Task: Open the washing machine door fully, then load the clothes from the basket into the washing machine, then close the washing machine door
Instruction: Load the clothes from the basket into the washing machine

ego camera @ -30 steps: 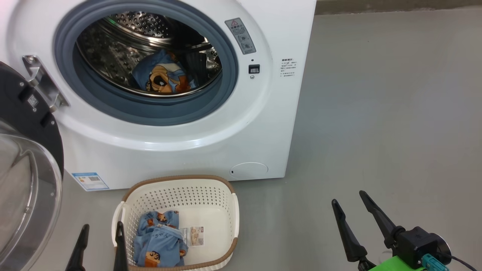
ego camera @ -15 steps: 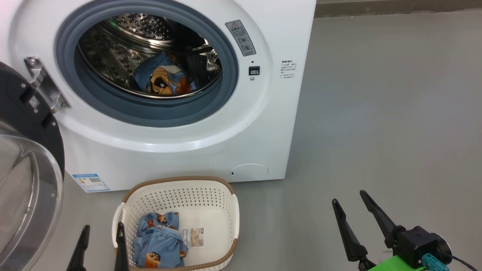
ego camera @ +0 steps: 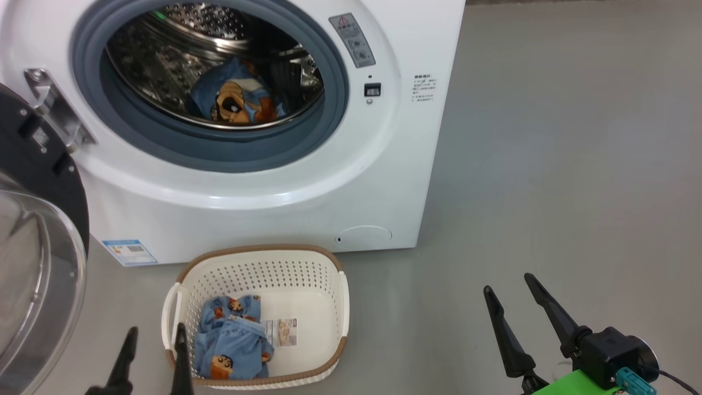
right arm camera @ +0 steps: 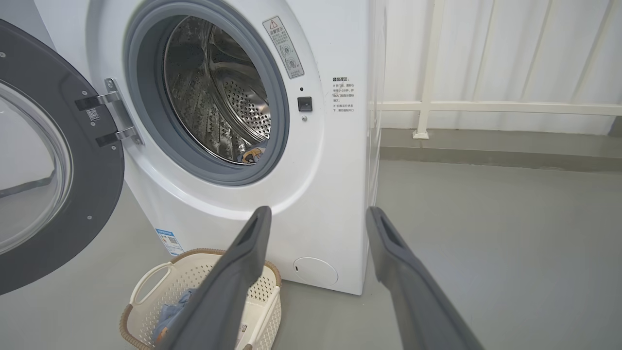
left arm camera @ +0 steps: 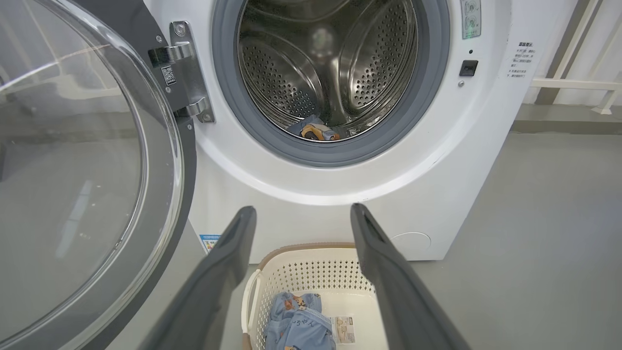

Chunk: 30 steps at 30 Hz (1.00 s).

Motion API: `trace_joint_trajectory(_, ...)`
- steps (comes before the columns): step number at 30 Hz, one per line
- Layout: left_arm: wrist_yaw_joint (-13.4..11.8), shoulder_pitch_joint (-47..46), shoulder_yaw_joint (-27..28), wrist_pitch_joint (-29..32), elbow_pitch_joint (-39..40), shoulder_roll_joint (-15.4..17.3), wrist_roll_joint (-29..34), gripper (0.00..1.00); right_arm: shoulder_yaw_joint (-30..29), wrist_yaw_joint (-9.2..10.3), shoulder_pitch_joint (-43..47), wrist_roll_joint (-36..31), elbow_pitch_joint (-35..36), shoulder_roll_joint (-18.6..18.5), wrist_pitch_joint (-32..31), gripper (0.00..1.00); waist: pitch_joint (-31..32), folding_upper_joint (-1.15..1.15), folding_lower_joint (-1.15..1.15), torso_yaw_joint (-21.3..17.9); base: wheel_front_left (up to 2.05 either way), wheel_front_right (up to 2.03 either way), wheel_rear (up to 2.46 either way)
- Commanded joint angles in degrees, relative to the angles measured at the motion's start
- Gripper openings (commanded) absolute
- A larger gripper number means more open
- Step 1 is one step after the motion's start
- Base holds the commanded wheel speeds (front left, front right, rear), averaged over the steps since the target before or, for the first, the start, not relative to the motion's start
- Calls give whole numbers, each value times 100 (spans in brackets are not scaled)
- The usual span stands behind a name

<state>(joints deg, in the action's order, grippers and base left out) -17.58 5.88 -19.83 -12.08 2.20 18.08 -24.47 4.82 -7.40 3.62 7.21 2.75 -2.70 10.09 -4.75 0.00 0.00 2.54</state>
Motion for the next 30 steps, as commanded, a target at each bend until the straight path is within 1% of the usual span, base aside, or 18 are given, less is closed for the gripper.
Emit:
trace_joint_trajectory(1,60,-349,173,33,13,74,-36,100,150,-9,-173,18,170,-18,25,100,-102,0,0,-5,0,0,0)
trace_joint_trajectory(4,267,-639,111,61,-468,-22,-180,100,178,-9,-261,11,201,-18,37,100,-281,0,0,-38,0,0,0)
trace_joint_trajectory(7,544,-1048,39,66,-1144,-134,-319,100,213,-9,-356,5,268,-18,37,100,-539,0,0,-88,0,0,0)
trace_joint_trajectory(12,1061,-1922,-114,106,-2523,-317,-466,100,301,-9,-627,-1,366,-18,62,100,-1132,0,0,-233,0,0,0)
trace_joint_trajectory(19,1650,-3254,-218,176,-4358,-426,-531,100,489,-9,-1124,37,387,-18,204,100,-2092,0,0,-582,0,0,0)
trace_joint_trajectory(21,1778,-3617,-233,193,-4795,-404,-523,100,548,-9,-1269,72,372,-18,263,100,-2360,0,0,-698,0,0,0)
trace_joint_trajectory(25,1950,-4273,-260,249,-5525,-303,-479,100,639,-9,-1542,175,331,-18,374,100,-2872,0,0,-927,0,0,0)
trace_joint_trajectory(30,2035,-4873,-288,384,-6259,-88,-421,100,844,-9,-1874,330,264,-18,463,100,-3442,0,0,-1259,0,0,0)
